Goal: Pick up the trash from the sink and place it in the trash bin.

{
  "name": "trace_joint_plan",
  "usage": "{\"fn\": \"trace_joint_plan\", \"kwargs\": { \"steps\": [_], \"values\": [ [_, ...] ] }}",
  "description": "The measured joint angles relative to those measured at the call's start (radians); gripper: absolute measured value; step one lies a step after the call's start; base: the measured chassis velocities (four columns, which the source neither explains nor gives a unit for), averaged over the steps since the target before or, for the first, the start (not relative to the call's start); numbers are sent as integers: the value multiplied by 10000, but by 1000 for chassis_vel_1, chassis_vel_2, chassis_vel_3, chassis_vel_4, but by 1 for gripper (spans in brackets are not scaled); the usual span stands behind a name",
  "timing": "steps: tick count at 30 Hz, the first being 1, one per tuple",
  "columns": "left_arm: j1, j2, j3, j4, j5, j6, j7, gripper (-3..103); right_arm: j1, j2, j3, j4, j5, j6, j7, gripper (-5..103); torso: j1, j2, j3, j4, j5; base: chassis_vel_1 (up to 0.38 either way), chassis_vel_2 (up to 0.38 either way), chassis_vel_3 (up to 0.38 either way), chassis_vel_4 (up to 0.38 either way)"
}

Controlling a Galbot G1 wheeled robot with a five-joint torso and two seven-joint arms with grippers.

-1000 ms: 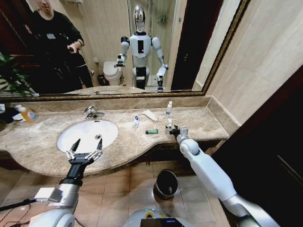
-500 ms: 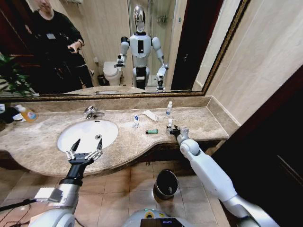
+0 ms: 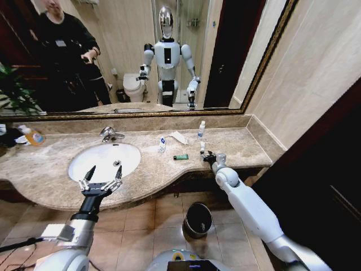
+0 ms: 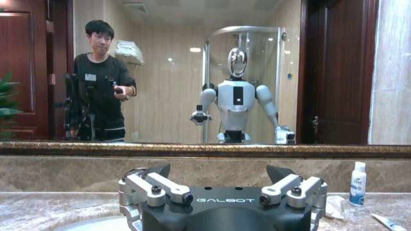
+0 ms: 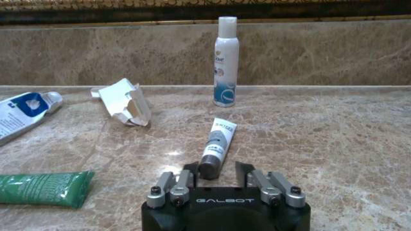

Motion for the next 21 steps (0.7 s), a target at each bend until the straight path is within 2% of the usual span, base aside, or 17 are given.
{"fn": "trace_joint_plan", "kwargs": {
  "steps": [1, 4, 5, 7, 16, 21],
  "values": [
    [0, 0, 0, 0, 0, 0, 0, 100, 0, 0, 0, 0, 0, 0, 0, 41, 0, 0, 0, 0, 0, 0, 0, 0, 0],
    [0, 0, 0, 0, 0, 0, 0, 100, 18, 39, -49, 15, -24, -1, 28, 25, 0, 0, 0, 0, 0, 0, 0, 0, 0],
    [0, 0, 0, 0, 0, 0, 0, 100, 18, 39, -49, 15, -24, -1, 28, 25, 0, 0, 0, 0, 0, 0, 0, 0, 0],
    [0, 0, 0, 0, 0, 0, 0, 100, 54, 46, -70, 24, -44, 0, 60, 17, 0, 0, 0, 1, 0, 0, 0, 0, 0],
    [0, 0, 0, 0, 0, 0, 0, 100, -386, -209, 160, 960, -392, 235, 32, 17, 0, -1, 0, 0, 1, 0, 0, 0, 0],
    [0, 0, 0, -1, 0, 0, 0, 100, -1135, -463, 697, 2080, -435, 349, -38, 17, 1, -2, 0, 2, 2, 0, 0, 0, 0]
  ]
}}
